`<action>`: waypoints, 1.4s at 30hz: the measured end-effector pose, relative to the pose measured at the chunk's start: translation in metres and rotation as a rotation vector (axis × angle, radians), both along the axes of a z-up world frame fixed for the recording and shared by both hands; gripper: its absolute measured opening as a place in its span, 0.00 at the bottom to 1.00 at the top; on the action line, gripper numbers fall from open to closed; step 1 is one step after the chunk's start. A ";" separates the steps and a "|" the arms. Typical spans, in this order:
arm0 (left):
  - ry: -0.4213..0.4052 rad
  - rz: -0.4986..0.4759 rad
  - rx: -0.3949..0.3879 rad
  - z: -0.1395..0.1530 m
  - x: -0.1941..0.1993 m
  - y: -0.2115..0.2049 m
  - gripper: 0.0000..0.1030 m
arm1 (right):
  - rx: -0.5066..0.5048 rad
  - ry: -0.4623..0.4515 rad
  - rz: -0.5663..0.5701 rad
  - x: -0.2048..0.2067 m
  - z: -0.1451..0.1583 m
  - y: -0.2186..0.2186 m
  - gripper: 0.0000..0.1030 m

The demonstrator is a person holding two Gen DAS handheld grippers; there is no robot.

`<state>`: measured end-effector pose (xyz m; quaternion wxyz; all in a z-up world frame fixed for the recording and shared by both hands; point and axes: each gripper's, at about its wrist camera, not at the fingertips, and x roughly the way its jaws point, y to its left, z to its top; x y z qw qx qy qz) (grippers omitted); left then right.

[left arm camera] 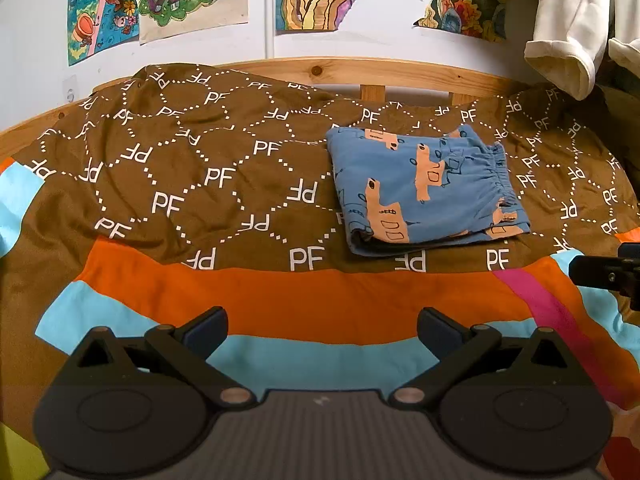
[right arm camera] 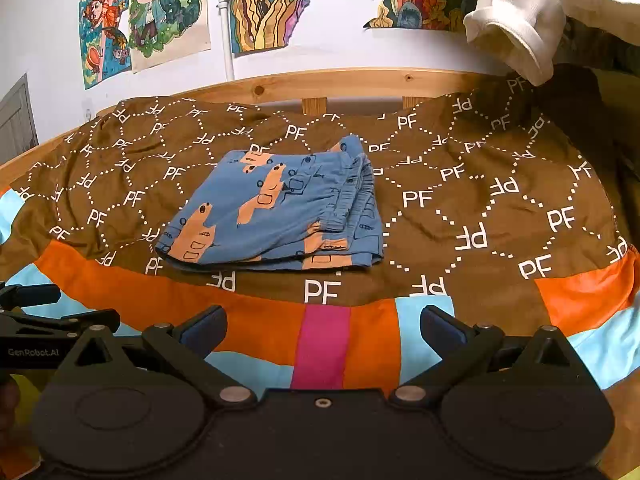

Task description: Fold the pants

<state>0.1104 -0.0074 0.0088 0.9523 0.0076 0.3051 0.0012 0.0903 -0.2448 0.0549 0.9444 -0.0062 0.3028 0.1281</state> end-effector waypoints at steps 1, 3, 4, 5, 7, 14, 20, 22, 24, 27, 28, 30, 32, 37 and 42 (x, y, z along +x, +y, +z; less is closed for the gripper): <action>0.000 0.001 0.001 0.000 0.000 0.000 1.00 | 0.000 0.000 0.000 0.000 0.000 0.000 0.99; 0.001 0.001 0.001 0.000 0.000 0.000 1.00 | 0.001 -0.001 -0.001 0.000 0.000 0.000 0.99; 0.002 0.000 0.002 0.000 0.000 0.000 1.00 | 0.001 -0.001 0.000 0.000 0.000 0.000 0.99; 0.002 0.000 0.002 0.000 0.000 0.000 1.00 | 0.000 -0.001 -0.001 0.000 0.000 0.000 0.99; 0.000 -0.001 0.003 0.000 0.000 0.000 1.00 | -0.001 0.000 0.000 0.000 0.000 0.001 0.99; 0.001 -0.001 0.004 0.000 0.000 0.000 1.00 | -0.001 -0.001 0.000 0.000 0.000 0.001 0.99; 0.000 0.000 0.004 0.000 0.000 0.000 1.00 | 0.000 0.000 0.000 0.000 0.000 0.000 0.99; 0.000 -0.002 0.006 0.000 0.000 0.000 1.00 | 0.000 0.002 0.001 0.000 0.000 0.001 0.99; 0.000 -0.001 0.007 0.000 0.000 0.000 1.00 | 0.002 0.004 -0.001 0.000 -0.001 0.000 0.99; 0.000 0.001 0.007 0.000 0.000 0.001 1.00 | 0.000 0.005 -0.003 0.000 -0.001 0.000 0.99; 0.001 0.001 0.007 0.000 0.000 0.001 1.00 | 0.000 0.005 -0.004 0.000 -0.001 0.000 0.99; 0.001 0.002 0.007 0.000 0.000 0.001 1.00 | 0.000 0.006 -0.005 0.000 -0.001 0.001 0.99; 0.000 0.001 0.007 0.000 0.000 0.002 1.00 | 0.000 0.006 -0.005 0.000 -0.001 0.001 0.99; 0.000 0.000 0.008 0.000 0.000 0.002 1.00 | 0.000 0.006 -0.006 0.000 -0.002 0.001 0.99; 0.001 0.002 0.008 -0.001 0.000 0.002 1.00 | 0.000 0.008 -0.007 0.000 -0.002 0.001 0.99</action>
